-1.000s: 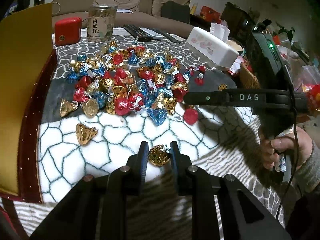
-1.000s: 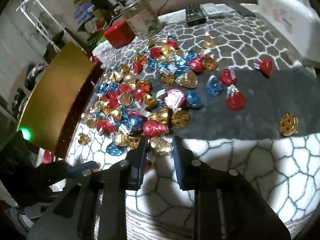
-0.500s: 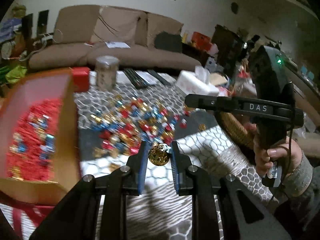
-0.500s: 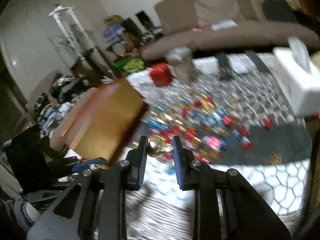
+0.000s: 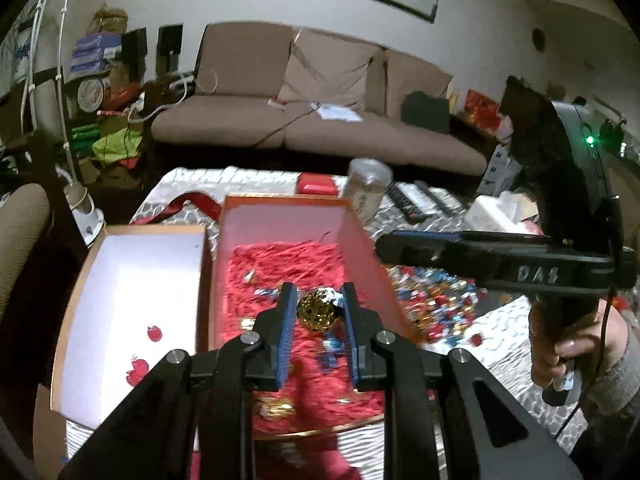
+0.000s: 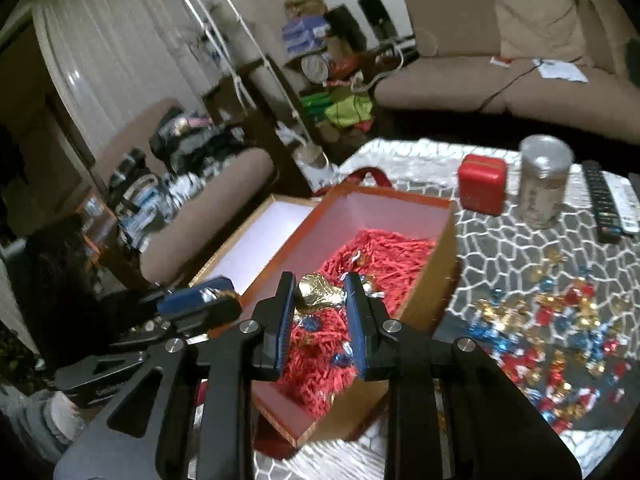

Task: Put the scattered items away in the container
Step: 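Lower the left tool's gold kiss into the red shredded paper and open while the right tool releases its kiss, then move both tools back toward the scattered chocolates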

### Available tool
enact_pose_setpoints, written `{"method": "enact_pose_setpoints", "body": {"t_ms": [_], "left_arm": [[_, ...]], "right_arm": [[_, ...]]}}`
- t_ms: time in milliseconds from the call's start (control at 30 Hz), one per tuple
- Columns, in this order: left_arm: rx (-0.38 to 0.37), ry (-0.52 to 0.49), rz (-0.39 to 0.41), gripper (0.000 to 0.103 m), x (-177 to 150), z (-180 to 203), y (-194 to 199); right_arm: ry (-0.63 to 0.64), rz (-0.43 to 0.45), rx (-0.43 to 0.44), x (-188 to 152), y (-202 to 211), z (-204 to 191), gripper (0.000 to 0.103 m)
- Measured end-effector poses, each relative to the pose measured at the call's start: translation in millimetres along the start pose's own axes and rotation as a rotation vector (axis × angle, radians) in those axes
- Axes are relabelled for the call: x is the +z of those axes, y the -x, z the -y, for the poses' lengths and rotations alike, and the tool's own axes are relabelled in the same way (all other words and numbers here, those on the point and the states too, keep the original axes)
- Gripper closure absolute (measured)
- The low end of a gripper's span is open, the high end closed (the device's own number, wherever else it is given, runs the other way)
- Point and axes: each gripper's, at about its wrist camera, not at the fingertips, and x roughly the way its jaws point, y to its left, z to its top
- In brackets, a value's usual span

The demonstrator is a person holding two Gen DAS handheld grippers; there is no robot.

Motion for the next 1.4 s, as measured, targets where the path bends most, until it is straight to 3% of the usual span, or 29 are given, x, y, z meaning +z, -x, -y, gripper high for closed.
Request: {"method": "enact_pose_setpoints", "body": {"t_ms": [167,400,500,567,833,967,1133,1400], "left_arm": [[-0.035,0.039,-0.075,0.081,-3.5,-10.5,-31.4],[-0.060,0.059,-0.159,0.080,-19.3,-13.7,-47.6],[-0.075,0.104,-0.124,0.072,-17.2,-20.4,-36.9],[-0.096,0.138,-0.097,0.060,-13.5,-25.7,-28.0],[-0.046,0.142,-0.009,0.059,-5.6,-31.1,15.8],[-0.052,0.061,0.045,0.050,-26.2,-5.3,44.0],[-0.127,-0.040,0.052,0.046,-70.8,55.8,53.2],[-0.106,-0.228,-0.005,0.045,-115.0,152.2,-7.3]], "right_arm": [[-0.003,-0.114,-0.061,2.8,-53.6,2.2,0.080],[0.017,-0.205,-0.117,6.9,-75.2,10.8,0.079],[0.005,-0.199,-0.126,6.9,-69.6,15.0,0.077],[-0.018,-0.191,-0.100,6.5,-64.0,18.4,0.075],[-0.015,-0.084,-0.080,1.1,-3.1,14.1,0.075],[-0.029,-0.004,-0.088,-19.2,54.4,25.7,0.074],[-0.042,0.040,-0.225,-68.6,114.8,60.3,0.071],[-0.042,-0.015,-0.389,-142.1,126.7,107.0,0.071]]}}
